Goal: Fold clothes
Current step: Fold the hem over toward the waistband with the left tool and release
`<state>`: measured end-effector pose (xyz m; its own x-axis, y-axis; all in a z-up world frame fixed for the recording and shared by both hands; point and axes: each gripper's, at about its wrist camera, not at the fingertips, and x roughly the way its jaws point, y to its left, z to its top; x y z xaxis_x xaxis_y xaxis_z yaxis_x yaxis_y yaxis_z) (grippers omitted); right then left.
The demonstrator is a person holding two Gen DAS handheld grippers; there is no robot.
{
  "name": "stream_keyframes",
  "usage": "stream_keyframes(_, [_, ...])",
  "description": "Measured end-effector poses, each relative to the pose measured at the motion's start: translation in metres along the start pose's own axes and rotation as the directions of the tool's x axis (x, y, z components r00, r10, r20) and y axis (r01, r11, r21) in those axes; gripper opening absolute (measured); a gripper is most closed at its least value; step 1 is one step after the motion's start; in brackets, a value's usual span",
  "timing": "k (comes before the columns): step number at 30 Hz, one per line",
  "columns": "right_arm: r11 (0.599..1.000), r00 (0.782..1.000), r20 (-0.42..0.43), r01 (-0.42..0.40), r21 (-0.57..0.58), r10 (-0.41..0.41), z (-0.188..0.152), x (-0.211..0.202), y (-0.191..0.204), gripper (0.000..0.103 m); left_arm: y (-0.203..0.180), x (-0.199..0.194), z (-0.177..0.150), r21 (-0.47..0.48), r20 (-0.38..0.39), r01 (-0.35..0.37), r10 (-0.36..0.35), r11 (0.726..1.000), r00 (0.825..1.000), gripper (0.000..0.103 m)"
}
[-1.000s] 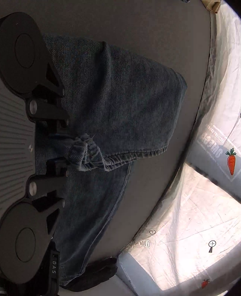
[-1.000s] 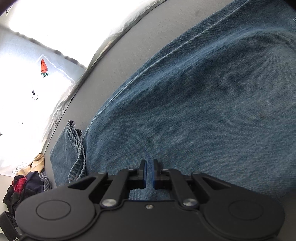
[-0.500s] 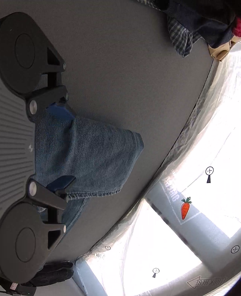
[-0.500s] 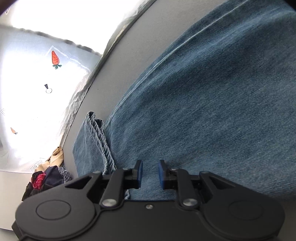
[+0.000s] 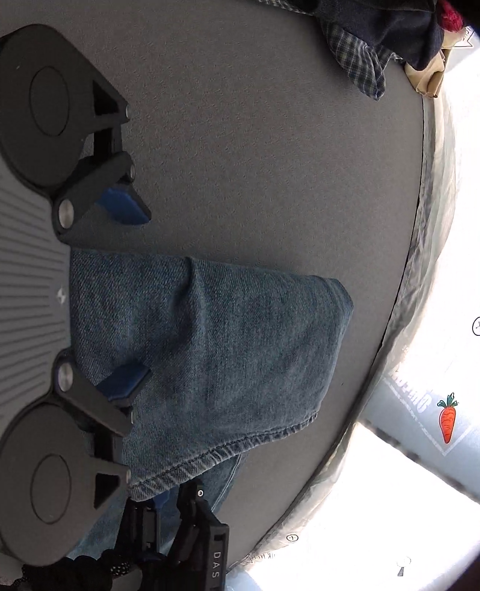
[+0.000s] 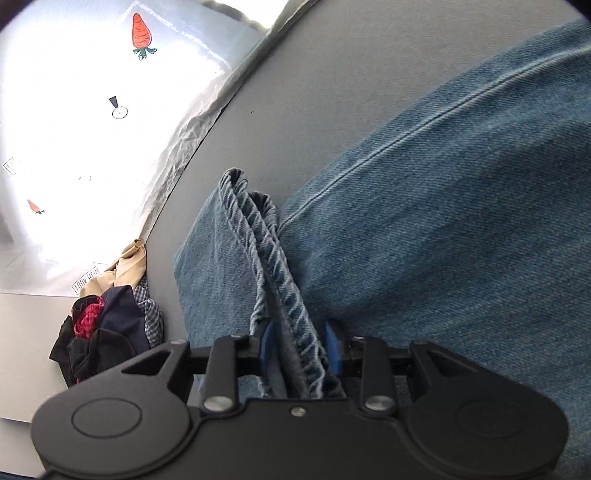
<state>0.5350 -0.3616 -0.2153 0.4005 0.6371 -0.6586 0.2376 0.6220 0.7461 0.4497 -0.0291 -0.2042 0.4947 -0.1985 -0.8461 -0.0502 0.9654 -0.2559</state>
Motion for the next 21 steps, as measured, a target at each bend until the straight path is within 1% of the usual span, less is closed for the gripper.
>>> stream_keyframes(1, [1.000,1.000,-0.007,-0.001,-0.017,0.001,0.001,0.001,0.003,0.046,-0.001,-0.001,-0.001,0.003,0.002,-0.004,0.004,1.000,1.000,0.084])
stream_keyframes(2, [1.000,1.000,-0.009,0.001,-0.028,-0.001,0.001,0.001,0.004,0.046,-0.001,-0.001,-0.002,0.000,0.003,-0.006,0.006,1.000,1.000,0.084])
stream_keyframes(4, [1.000,1.000,-0.002,-0.019,-0.021,0.019,0.000,-0.003,0.004,0.044,0.000,-0.002,-0.002,-0.009,0.003,-0.004,0.004,1.000,1.000,0.084])
stream_keyframes(8, [0.995,0.995,0.022,-0.099,0.007,0.099,-0.008,-0.011,0.001,0.043,0.003,-0.003,-0.002,-0.027,0.005,0.008,-0.008,1.000,1.000,0.084])
stream_keyframes(9, [0.996,0.996,0.017,-0.088,-0.005,0.088,-0.009,-0.011,0.002,0.044,0.004,-0.003,-0.002,-0.031,0.005,0.011,-0.010,0.999,1.000,0.085])
stream_keyframes(11, [0.998,0.999,0.001,-0.035,-0.044,0.035,-0.012,-0.008,0.002,0.044,0.003,-0.004,-0.002,-0.032,0.002,0.014,-0.013,0.999,1.000,0.087])
stream_keyframes(12, [0.998,1.000,0.002,-0.020,-0.059,0.021,-0.014,-0.006,0.002,0.042,0.002,-0.004,-0.003,-0.030,0.001,0.014,-0.014,0.999,1.000,0.089])
stream_keyframes(13, [0.997,1.000,0.004,-0.006,-0.074,0.006,-0.015,-0.004,0.002,0.046,0.001,-0.002,-0.003,-0.027,-0.001,0.013,-0.013,1.000,1.000,0.090])
stream_keyframes(15, [0.999,0.999,0.004,-0.041,-0.008,0.041,-0.016,0.001,-0.003,0.046,-0.004,-0.001,-0.003,-0.008,-0.002,0.010,-0.010,1.000,1.000,0.095])
stream_keyframes(16, [0.998,0.998,0.000,-0.061,0.029,0.061,-0.016,0.005,-0.006,0.043,-0.006,0.000,-0.004,0.005,-0.001,0.010,-0.010,1.000,1.000,0.097])
stream_keyframes(17, [0.997,0.998,-0.001,-0.062,0.036,0.062,-0.017,0.008,-0.006,0.039,-0.009,0.002,-0.005,0.020,0.002,0.009,-0.009,1.000,1.000,0.100])
stream_keyframes(18, [0.998,0.998,-0.002,-0.059,0.036,0.059,-0.017,0.012,-0.005,0.029,-0.011,0.003,-0.006,0.034,0.004,0.003,-0.003,0.999,1.000,0.101])
stream_keyframes(19, [0.999,0.999,-0.003,-0.043,0.007,0.043,-0.018,0.013,-0.002,0.013,-0.015,0.004,-0.007,0.051,0.003,-0.011,0.010,0.999,1.000,0.102])
stream_keyframes(21, [0.999,1.000,0.010,-0.022,-0.041,0.022,-0.022,0.011,0.004,0.011,-0.022,0.006,-0.007,0.081,-0.004,-0.040,0.041,0.996,0.999,0.102])
